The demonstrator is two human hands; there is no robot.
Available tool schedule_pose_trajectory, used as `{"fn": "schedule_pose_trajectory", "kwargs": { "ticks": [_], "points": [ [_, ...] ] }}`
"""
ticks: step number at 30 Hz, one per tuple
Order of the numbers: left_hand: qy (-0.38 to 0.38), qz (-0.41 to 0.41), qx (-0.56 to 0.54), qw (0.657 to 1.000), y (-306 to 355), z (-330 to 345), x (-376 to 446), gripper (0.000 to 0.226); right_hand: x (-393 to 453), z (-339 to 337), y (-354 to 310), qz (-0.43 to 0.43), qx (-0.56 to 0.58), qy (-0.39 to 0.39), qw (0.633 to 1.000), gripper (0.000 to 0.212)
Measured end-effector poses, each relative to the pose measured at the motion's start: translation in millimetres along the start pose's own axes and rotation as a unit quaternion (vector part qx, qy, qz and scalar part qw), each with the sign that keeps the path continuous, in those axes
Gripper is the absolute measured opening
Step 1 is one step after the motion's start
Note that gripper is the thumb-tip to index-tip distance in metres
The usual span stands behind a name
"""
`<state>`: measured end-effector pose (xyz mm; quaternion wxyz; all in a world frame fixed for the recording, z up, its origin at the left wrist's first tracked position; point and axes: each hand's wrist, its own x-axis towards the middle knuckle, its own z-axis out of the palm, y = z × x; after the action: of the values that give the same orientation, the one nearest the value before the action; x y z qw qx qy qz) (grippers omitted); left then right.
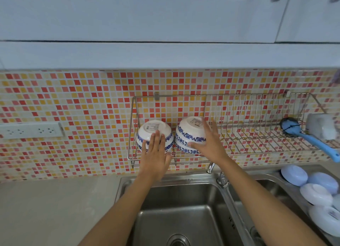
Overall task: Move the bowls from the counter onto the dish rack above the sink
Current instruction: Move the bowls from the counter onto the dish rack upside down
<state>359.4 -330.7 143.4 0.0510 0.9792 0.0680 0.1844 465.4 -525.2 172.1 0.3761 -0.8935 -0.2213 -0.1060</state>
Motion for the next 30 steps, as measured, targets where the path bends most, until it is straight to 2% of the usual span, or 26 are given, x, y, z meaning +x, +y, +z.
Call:
{"fn": "schedule_pose_trajectory", "kwargs": {
  "ticks": [2, 5, 8, 10, 14, 20, 25, 30],
  "points": [
    [0.019, -0.028, -0.057, 0.998, -0.5, -7.0, 5.4, 0.07, 6.7, -2.8, 2.2, 0.041, 0.064, 0.005, 0.997, 0.099],
    [0.045, -0.085, -0.107, 0.99, -9.1, -18.8, 23.5, 0.073, 7.9, -0.3, 4.0, 0.037, 0.031, -0.021, 0.999, 0.089],
    [-0.006, -0.117, -0.126, 0.985, -25.1, -18.1, 42.0, 0.08, 6.3, 4.3, 2.8, 0.034, -0.008, -0.014, 0.999, 0.088],
    [-0.017, -0.112, -0.153, 0.982, -33.4, -14.2, 47.3, 0.081, 7.4, 5.1, 4.2, 0.025, -0.01, -0.009, 1.0, 0.087],
    [0.037, -0.095, -0.19, 0.976, -40.3, -8.8, 46.2, 0.077, 7.8, 8.1, 9.5, -0.035, -0.038, 0.014, 0.999, 0.078],
    [0.076, -0.084, -0.196, 0.974, -41.9, -4.0, 46.8, 0.073, 11.7, 8.1, 14.7, -0.058, -0.082, -0.003, 0.995, 0.077],
    [0.071, -0.096, -0.194, 0.974, -41.3, -1.9, 46.6, 0.075, 13.2, 8.4, 15.4, -0.059, -0.062, -0.011, 0.996, 0.078],
    [0.089, -0.094, -0.148, 0.98, -38.6, -0.6, 44.5, 0.079, 13.7, 10.5, 16.6, -0.062, -0.062, -0.007, 0.996, 0.085]
  ]
}}
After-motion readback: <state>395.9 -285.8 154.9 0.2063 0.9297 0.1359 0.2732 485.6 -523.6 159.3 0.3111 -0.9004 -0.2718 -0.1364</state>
